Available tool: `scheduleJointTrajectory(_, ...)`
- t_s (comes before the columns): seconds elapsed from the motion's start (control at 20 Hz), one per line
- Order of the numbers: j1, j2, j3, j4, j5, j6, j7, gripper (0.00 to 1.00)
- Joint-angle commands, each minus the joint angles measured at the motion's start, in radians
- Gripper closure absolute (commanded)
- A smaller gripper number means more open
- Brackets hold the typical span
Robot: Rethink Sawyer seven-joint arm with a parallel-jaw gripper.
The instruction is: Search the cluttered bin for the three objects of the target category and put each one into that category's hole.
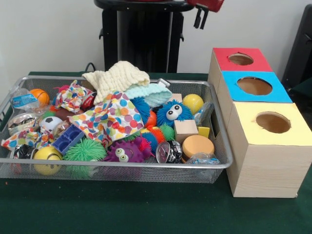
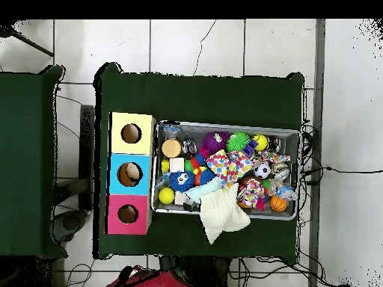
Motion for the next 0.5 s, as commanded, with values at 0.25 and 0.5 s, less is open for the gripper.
scheduleJointTrajectory(0.25,0.004,-0.032,0.122,0.001,-0.082,0.053,-0.052,1.00)
scheduleJointTrajectory(0.5,0.255,-0.169,0.006,-0.017,0.021,0.139,0.162,1.00)
